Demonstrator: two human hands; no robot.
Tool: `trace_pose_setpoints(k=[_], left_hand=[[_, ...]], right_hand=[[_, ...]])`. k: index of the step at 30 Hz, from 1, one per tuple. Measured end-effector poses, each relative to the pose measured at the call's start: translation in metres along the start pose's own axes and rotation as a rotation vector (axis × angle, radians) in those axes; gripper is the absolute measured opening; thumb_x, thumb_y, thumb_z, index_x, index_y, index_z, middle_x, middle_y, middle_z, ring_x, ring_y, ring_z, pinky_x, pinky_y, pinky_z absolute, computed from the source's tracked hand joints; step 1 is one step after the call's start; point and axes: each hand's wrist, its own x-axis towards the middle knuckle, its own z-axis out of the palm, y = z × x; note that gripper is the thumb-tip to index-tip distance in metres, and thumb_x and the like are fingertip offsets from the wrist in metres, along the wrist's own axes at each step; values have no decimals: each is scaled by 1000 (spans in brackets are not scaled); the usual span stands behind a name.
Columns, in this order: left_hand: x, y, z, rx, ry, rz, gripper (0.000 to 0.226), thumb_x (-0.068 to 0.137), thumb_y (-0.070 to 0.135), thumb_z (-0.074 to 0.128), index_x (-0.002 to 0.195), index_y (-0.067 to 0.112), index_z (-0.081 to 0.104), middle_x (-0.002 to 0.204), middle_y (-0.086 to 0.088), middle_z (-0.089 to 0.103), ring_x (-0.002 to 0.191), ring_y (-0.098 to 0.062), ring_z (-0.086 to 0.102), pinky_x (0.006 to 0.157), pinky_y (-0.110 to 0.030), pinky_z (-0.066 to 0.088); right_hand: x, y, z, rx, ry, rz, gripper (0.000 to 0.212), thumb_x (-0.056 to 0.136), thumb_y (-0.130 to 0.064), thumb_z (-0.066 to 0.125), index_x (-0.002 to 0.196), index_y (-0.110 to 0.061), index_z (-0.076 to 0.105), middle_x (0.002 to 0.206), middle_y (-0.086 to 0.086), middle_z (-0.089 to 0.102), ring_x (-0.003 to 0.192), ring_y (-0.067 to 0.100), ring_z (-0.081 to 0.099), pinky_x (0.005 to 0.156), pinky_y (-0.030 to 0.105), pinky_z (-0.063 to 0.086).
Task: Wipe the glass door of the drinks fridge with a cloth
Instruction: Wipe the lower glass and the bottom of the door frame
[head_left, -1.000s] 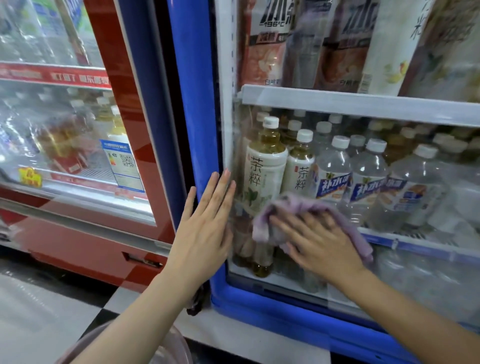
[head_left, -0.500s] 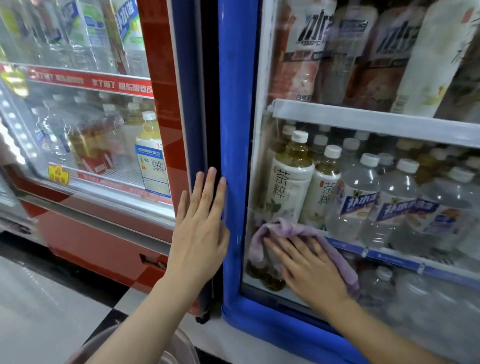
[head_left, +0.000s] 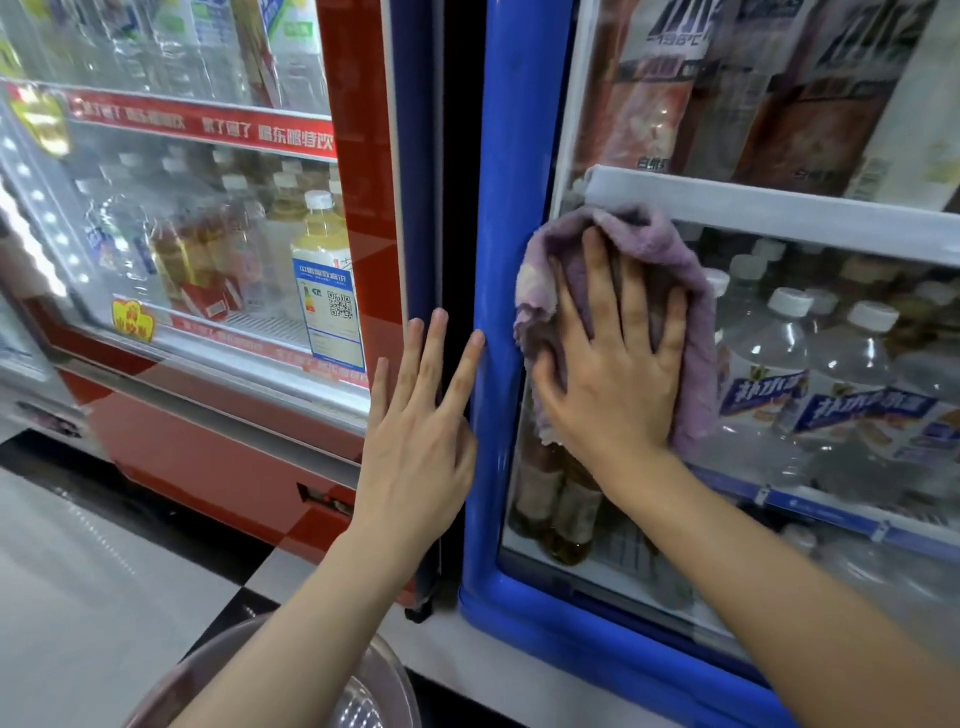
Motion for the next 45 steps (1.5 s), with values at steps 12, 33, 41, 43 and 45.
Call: trace_pose_setpoints(k=[12, 33, 41, 43, 45], left_hand=[[-6, 9, 5, -42, -1, 0, 78, 93, 18, 35, 168, 18, 13, 177, -7, 3, 163, -24, -3, 131, -53, 12], [-42, 59, 136, -5, 24, 193, 79, 106, 49, 37, 166, 15, -1, 173, -19, 1, 161, -25, -19, 131, -40, -9], [-47, 40, 187, 62, 133, 404, 76, 101, 51, 44, 164, 14, 24, 173, -15, 6, 162, -30, 0, 131, -47, -1], [-83, 26, 203, 99, -18, 505, 63, 99, 48, 45, 151, 15, 44, 161, -15, 34, 151, -36, 25, 120, -56, 33], [-106, 12, 210, 159, -153, 543, 57, 99, 47, 44, 143, 14, 59, 147, -13, 58, 136, -35, 38, 96, -56, 56]], right_hand=[[-143, -40, 46, 114, -279, 1, 75, 104, -39, 55, 168, -20, 21, 177, -1, -8, 163, 19, -2, 129, 46, 4], [-199, 115, -77, 20, -578, -356, 79, 80, -7, 51, 156, 8, 36, 171, 22, 23, 160, 38, 20, 126, 50, 21], [-220, 130, -88, 35, -646, -181, 80, 84, -9, 45, 160, 8, 25, 173, 22, 14, 161, 36, 16, 124, 53, 26], [-227, 129, -88, 53, -642, -159, 81, 83, -7, 46, 160, 8, 26, 173, 21, 16, 161, 35, 17, 123, 52, 27], [-233, 126, -87, 62, -634, -153, 81, 82, -5, 47, 159, 9, 27, 173, 21, 16, 161, 35, 16, 123, 52, 26]])
